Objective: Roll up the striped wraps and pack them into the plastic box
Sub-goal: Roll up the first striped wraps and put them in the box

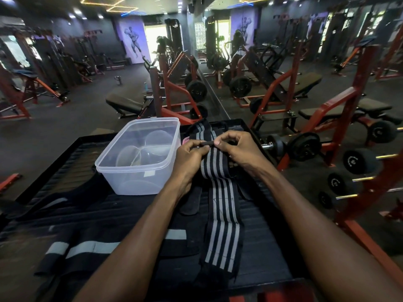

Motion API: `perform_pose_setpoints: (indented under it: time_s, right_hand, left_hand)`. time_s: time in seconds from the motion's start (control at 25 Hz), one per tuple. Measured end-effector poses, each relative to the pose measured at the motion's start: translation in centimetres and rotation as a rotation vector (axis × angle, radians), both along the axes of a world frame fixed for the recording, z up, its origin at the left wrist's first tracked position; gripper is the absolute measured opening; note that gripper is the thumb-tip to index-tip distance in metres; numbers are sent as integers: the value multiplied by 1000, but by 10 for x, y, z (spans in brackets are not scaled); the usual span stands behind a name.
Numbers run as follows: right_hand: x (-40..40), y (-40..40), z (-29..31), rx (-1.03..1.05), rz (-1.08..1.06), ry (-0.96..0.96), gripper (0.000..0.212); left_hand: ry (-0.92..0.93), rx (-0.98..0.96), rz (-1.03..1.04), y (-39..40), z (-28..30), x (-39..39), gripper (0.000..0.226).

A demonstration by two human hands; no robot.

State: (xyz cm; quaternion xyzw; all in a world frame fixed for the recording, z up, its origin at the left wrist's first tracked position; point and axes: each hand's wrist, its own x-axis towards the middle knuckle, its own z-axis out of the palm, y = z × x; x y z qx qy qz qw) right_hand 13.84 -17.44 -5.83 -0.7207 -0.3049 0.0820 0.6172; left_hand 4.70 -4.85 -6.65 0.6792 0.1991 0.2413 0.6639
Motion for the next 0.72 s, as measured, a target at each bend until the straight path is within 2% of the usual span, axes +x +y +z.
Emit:
perform_pose_setpoints:
  time_s: [0.16, 0.36, 0.52, 0.72]
  right_hand:
    - [1, 1, 0, 16, -3, -91, 4]
    - [-2, 2, -2, 32, 28, -24, 5]
    - [3, 2, -3, 94, 19, -154, 7]
    - [1, 3, -2, 135, 8, -183, 7]
  left_hand:
    - [-29, 52, 2, -1, -2, 1, 9]
    - [-25, 88, 35, 4, -2, 1, 12]
    - [-48, 100, 17, 1, -1, 0, 7]
    - [-72, 94, 7, 1, -2, -1, 7]
